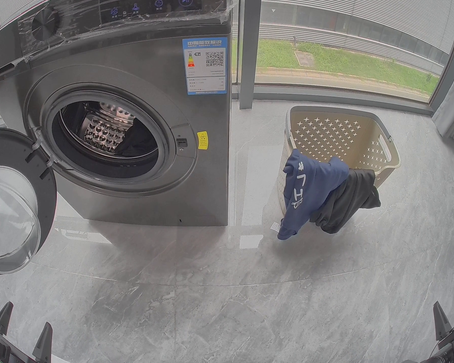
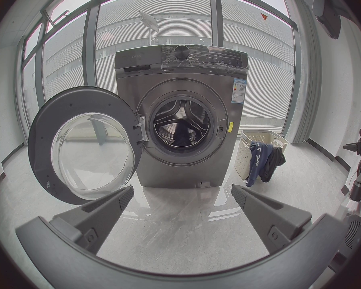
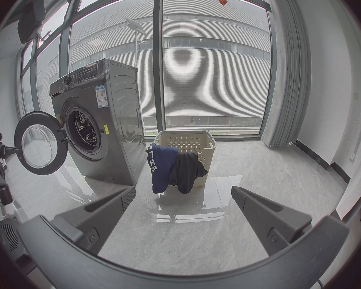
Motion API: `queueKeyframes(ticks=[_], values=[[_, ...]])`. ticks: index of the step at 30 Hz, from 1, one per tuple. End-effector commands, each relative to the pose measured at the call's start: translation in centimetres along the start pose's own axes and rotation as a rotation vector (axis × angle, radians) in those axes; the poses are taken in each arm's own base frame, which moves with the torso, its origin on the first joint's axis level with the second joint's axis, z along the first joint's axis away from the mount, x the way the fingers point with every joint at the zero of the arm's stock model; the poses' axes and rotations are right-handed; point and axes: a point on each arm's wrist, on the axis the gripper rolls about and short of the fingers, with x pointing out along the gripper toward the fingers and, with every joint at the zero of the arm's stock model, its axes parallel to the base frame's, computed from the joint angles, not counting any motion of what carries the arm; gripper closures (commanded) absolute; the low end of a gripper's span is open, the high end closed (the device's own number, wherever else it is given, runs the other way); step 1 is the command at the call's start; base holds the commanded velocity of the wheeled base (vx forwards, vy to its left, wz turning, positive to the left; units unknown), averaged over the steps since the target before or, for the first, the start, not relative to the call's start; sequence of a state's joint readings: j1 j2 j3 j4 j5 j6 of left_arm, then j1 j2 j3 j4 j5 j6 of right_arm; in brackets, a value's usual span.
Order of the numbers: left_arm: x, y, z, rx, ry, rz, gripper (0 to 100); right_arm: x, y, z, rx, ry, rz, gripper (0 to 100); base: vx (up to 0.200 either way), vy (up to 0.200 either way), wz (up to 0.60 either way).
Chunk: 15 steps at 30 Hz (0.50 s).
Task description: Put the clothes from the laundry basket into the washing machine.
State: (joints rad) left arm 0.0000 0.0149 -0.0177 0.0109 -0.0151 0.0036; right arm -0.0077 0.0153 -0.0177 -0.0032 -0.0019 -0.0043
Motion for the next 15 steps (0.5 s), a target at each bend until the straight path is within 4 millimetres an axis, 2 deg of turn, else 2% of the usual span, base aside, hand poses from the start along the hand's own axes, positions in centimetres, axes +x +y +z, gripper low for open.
queueKeyframes(ticks=[1, 2, 11, 15], values=[[0.04, 0.0, -0.38, -0.002, 0.006, 0.0, 0, 0.01, 0.0, -0.53, 0.0, 0.002, 0.0, 0, 0.2, 0.0, 0.0], [0.04, 0.01, -0.38, -0.002, 0.006, 0.0, 0, 0.01, 0.0, -0.53, 0.0, 0.002, 0.0, 0, 0.2, 0.0, 0.0], [0.04, 0.0, -0.38, -0.005, 0.006, 0.001, 0, 0.01, 0.0, -0.53, 0.0, 0.002, 0.0, 0, 0.0, 0.0, 0.0], [0.04, 0.0, -0.38, -0.005, 0.006, 0.001, 0, 0.01, 0.0, -0.53, 0.0, 0.002, 0.0, 0, 0.0, -0.2, 0.0]])
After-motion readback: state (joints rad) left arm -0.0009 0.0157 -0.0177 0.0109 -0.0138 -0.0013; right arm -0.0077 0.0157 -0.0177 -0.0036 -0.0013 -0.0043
